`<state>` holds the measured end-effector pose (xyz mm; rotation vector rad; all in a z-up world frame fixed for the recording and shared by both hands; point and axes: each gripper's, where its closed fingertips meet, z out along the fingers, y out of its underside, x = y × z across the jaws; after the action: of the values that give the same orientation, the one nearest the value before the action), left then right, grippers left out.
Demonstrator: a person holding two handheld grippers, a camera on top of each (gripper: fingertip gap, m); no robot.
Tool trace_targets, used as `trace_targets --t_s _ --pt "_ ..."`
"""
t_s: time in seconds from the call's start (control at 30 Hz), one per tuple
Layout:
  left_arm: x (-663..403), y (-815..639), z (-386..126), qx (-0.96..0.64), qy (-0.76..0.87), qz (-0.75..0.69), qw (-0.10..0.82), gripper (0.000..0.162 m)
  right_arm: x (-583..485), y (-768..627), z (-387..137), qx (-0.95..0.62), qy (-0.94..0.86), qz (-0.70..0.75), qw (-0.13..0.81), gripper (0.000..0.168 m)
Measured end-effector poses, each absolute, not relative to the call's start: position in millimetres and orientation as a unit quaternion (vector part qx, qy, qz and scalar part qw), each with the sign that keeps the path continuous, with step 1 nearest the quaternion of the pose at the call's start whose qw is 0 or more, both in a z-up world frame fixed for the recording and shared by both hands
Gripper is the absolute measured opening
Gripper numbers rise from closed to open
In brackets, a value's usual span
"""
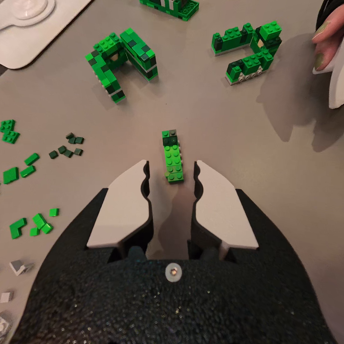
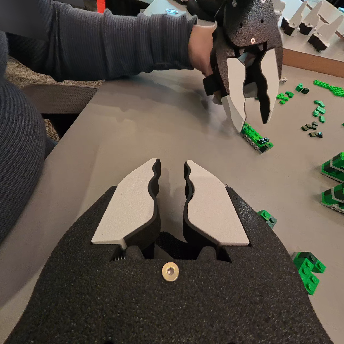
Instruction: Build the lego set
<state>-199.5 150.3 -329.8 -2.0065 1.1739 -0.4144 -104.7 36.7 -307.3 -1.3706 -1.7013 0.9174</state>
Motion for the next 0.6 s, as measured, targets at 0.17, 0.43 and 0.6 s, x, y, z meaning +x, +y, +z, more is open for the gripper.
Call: trace_targets --t_s 0.17,0.43,0.6 --pt "-195.4 150.4 -338.9 -0.796 0.459 -0.164 0.359 0.043 -104.6 36.8 -307.0 -0.535 -0.666 0.357 0.378 0.023" --pt "-190.4 150.3 -342.8 -0.801 0.448 -0.185 0.351 0.024 -104.4 44.5 -300.4 -0.542 -0.644 0.360 0.402 0.023" --pt "-189.5 150.5 -342.9 -0.797 0.449 -0.190 0.356 0.018 -103.6 47.6 -295.4 -0.536 -0.636 0.362 0.422 0.023"
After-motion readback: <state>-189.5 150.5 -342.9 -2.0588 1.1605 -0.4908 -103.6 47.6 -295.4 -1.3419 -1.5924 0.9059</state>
